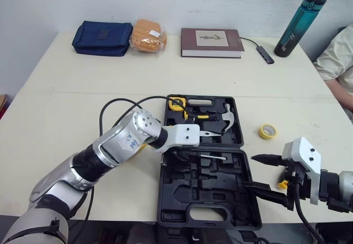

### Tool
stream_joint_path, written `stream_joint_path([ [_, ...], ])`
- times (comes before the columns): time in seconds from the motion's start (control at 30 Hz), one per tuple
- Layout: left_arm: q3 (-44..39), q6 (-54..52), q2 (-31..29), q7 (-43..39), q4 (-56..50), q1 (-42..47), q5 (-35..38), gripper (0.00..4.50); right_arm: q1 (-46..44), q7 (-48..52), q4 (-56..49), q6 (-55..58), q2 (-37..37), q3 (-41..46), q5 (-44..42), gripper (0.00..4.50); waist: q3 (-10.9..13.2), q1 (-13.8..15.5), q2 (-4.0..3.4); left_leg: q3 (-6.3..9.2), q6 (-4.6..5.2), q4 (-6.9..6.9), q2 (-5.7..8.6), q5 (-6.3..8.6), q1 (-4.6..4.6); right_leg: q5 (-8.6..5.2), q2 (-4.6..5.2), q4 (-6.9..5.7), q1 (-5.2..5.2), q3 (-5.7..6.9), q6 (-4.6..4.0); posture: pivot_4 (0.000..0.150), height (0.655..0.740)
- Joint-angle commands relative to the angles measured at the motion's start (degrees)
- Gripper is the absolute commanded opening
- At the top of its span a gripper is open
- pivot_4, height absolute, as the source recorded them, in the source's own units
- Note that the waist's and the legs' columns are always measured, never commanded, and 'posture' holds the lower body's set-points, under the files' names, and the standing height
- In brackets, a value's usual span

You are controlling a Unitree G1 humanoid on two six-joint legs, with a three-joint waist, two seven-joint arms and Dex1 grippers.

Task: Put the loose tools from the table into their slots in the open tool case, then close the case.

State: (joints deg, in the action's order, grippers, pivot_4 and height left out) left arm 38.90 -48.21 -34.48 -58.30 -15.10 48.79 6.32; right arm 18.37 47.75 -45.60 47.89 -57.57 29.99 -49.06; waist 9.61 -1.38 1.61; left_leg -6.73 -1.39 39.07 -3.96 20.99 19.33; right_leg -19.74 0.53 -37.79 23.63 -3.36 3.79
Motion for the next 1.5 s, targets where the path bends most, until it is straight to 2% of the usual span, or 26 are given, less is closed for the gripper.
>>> stream_joint_path([
  [0.03,-0.5,-0.9,0.0,0.3,-0.4,-0.7,-1.2,0.83,-0.3,-0.3,-1.5,-0.1,0.4,0.7,-1.0,4.5,0.0,0.0,0.0,0.0,0.0,0.0,0.0,0.0,0.0,0.0,0.0,0.0,-0.01,0.0,0.0,0.15,0.74],
  [0.13,-1.0,-1.8,-0.4,0.0,-1.8,-1.2,-0.6,0.83,-0.2,-0.4,-1.7,-0.2,0.7,0.6,-1.1,4.5,0.0,0.0,0.0,0.0,0.0,0.0,-0.01,0.0,-0.01,0.0,-0.01,-0.01,-0.01,0.0,0.0,0.15,0.74],
  [0.2,-1.7,-2.2,-0.8,-0.3,-2.6,-1.3,-0.3,1.9,-0.1,-0.4,-1.8,-0.3,0.8,0.7,-1.1,4.5,0.0,-0.1,0.0,0.01,0.0,0.0,-0.02,0.0,-0.01,0.0,-0.01,-0.01,-0.01,0.0,0.0,0.15,0.74],
  [0.33,-5.7,-4.1,-1.0,-1.7,-4.8,-0.3,2.7,3.49,0.1,-0.2,-1.8,-0.6,1.0,0.8,-1.2,4.5,0.0,-0.1,0.0,0.0,0.0,0.0,-0.01,0.0,-0.02,0.0,-0.01,-0.05,0.0,-0.01,0.0,0.15,0.74],
  [0.4,-9.8,-5.5,0.6,-1.1,-4.8,-0.2,5.4,4.37,-0.7,-0.4,-1.7,-0.5,1.3,0.6,-2.3,4.5,0.0,-0.2,0.0,0.0,0.0,0.01,-0.02,0.0,-0.02,0.0,-0.01,-0.06,0.0,-0.01,0.0,0.15,0.74],
  [0.57,-19.2,0.3,3.3,-2.7,1.5,-5.7,12.2,4.44,-3.7,-1.2,-1.3,-0.7,2.1,-0.9,-4.4,4.5,0.0,-0.2,-0.03,0.0,0.0,-0.01,-0.03,0.0,-0.03,0.0,-0.01,-0.05,0.01,0.0,0.0,0.15,0.74],
  [0.67,-23.9,10.8,5.4,-6.2,5.2,-11.2,15.2,3.62,-4.8,-1.7,-0.7,-0.7,2.5,-2.1,-4.6,4.5,0.0,-0.2,-0.03,-0.01,0.0,-0.01,-0.04,0.0,-0.09,0.0,-0.01,-0.08,0.0,0.0,-0.01,0.15,0.74],
  [0.77,-24.3,18.2,6.5,-8.4,7.7,-14.9,15.2,2.34,-5.3,-1.4,-0.6,-1.4,2.6,-3.2,-4.2,4.5,0.0,-0.2,-0.03,-0.01,-0.01,0.0,-0.05,0.0,-0.04,-0.01,-0.01,-0.06,0.03,0.02,-0.01,0.15,0.74],
  [0.8,-24.1,21.8,7.1,-8.6,9.0,-16.0,14.4,1.78,-5.8,-1.5,-0.7,-1.7,2.7,-3.8,-4.2,4.5,0.0,-0.1,-0.03,-0.01,-0.01,0.0,-0.04,0.0,-0.03,0.0,0.0,-0.04,0.02,0.02,-0.01,0.15,0.74],
  [0.83,-23.8,24.4,7.6,-8.8,10.2,-16.5,13.6,1.47,-6.3,-1.7,-0.7,-1.9,2.7,-4.4,-4.1,4.5,0.0,0.0,-0.03,0.0,0.0,0.0,-0.02,0.0,-0.04,0.0,0.02,-0.03,-0.01,0.02,0.0,0.15,0.74],
  [0.93,-23.1,26.8,8.7,-8.0,12.5,-17.0,12.2,0.03,-7.0,-2.1,-0.9,-2.1,2.6,-5.5,-3.5,4.5,0.0,-0.1,-0.03,0.0,0.01,0.01,0.01,0.01,-0.03,0.01,0.02,-0.01,-0.02,0.02,0.02,0.15,0.74],
  [1.5,-18.5,27.9,8.4,-5.7,16.3,-18.6,5.0,0.01,-8.8,-3.0,-0.7,-2.4,2.0,-7.6,-3.6,4.5,0.0,-0.2,-0.03,0.0,0.03,0.0,-0.03,0.02,-0.05,0.01,0.01,-0.03,-0.02,0.01,0.02,0.15,0.74],
])
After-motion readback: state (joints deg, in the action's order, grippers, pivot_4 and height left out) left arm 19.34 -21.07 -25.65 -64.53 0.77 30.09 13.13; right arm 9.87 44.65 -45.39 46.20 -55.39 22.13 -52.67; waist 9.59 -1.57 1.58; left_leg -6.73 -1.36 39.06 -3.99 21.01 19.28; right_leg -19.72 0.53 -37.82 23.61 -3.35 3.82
